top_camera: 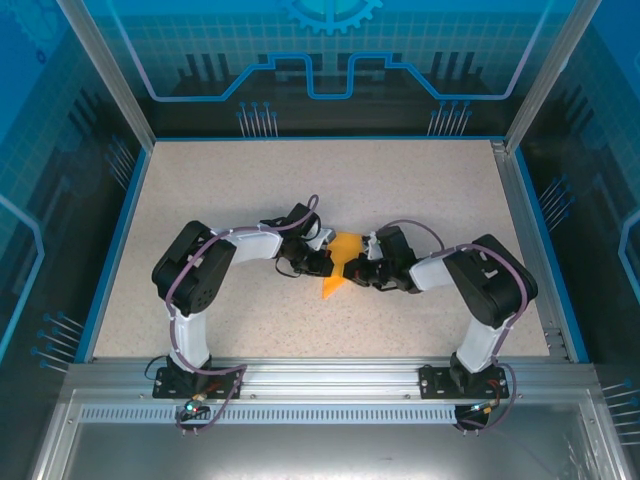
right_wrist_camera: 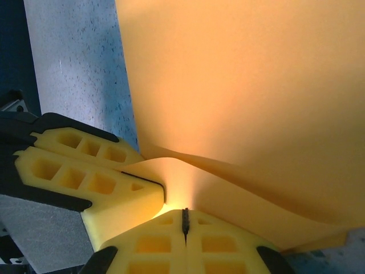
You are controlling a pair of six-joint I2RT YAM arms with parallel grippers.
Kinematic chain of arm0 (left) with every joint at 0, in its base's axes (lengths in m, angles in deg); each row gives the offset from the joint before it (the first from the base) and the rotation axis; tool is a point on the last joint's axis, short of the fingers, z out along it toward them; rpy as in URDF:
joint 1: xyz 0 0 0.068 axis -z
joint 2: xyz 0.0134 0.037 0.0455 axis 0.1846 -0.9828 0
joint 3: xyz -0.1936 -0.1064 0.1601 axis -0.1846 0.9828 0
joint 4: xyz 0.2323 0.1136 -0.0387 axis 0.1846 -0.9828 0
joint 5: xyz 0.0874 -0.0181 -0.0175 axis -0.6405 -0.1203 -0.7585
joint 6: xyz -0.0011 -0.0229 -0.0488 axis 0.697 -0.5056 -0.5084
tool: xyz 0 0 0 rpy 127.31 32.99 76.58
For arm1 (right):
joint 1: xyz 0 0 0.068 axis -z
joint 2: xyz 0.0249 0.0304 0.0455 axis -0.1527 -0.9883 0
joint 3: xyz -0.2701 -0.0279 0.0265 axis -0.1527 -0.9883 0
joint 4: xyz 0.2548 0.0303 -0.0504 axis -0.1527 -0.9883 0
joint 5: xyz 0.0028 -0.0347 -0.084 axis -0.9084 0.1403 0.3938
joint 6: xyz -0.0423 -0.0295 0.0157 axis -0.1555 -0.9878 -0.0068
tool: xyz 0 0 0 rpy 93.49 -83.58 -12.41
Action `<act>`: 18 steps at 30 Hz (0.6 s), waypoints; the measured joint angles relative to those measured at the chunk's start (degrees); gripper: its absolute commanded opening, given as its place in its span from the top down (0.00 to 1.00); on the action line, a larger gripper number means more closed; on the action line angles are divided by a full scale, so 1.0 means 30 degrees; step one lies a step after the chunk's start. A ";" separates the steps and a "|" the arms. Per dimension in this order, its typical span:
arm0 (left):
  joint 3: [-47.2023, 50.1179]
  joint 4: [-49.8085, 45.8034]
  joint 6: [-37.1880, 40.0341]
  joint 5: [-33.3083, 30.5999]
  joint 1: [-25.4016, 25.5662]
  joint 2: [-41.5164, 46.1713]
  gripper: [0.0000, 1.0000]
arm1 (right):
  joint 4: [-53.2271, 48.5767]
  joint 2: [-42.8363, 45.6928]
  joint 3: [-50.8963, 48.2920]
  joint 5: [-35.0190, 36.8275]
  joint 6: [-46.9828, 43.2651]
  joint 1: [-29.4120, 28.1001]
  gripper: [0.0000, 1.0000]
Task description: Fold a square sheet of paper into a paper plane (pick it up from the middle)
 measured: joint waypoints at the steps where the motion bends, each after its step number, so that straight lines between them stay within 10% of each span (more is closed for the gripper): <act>1: 0.0000 0.0000 0.0000 0.0000 0.0000 0.0000 0.94 | -0.0248 0.0233 0.0000 0.0015 -0.0036 0.0080 0.97; 18: 0.0000 -0.0007 0.0051 0.0007 0.0000 0.0000 0.94 | -0.1399 0.0597 0.0255 -0.0160 -0.0860 0.1231 0.97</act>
